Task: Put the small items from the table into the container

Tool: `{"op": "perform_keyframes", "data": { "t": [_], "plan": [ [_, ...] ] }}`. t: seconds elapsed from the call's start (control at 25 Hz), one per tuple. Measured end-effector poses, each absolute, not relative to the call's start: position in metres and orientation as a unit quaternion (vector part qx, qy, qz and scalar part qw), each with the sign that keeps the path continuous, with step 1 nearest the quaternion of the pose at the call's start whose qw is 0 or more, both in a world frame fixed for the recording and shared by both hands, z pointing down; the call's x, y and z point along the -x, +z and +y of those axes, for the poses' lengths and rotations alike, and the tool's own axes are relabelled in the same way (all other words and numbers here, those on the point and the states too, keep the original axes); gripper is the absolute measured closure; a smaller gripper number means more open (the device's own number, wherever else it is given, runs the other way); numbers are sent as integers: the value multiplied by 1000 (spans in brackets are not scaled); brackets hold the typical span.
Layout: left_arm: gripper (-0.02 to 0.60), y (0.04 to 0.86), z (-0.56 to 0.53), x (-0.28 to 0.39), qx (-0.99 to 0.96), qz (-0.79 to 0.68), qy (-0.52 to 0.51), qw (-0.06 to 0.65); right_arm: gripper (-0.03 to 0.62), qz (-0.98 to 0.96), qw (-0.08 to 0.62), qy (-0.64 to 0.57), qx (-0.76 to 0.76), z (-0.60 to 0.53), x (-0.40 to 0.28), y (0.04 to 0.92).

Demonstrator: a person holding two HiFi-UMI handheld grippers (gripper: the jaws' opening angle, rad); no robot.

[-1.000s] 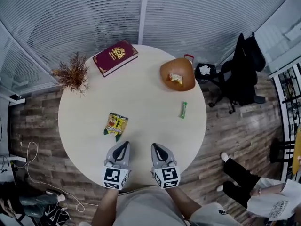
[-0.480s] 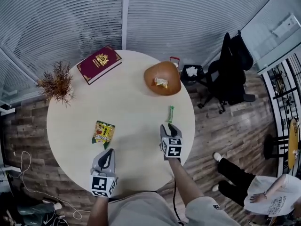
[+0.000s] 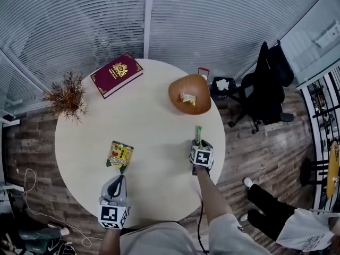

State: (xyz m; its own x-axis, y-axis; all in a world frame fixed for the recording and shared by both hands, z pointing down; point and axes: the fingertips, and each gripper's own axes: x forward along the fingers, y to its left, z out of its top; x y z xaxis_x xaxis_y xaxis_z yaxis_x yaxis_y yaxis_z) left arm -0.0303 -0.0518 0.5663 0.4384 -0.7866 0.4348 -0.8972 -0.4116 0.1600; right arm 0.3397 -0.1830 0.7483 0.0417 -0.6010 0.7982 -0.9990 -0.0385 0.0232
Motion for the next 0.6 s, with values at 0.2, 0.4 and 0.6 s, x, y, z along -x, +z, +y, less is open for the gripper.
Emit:
{"op": "perform_keyframes", "data": {
  "t": [0.2, 0.4, 0.6],
  "plan": [
    [581, 569, -54, 36, -823, -514, 151, 189, 504, -600, 326, 318, -657, -183, -345, 752],
    [581, 572, -52, 36, -822, -514, 152, 192, 548, -620, 313, 309, -649, -187, -339, 747],
    [581, 572, -52, 35, -823, -512, 152, 192, 549, -659, 243, 271, -659, -194, -325, 691]
  ]
}}
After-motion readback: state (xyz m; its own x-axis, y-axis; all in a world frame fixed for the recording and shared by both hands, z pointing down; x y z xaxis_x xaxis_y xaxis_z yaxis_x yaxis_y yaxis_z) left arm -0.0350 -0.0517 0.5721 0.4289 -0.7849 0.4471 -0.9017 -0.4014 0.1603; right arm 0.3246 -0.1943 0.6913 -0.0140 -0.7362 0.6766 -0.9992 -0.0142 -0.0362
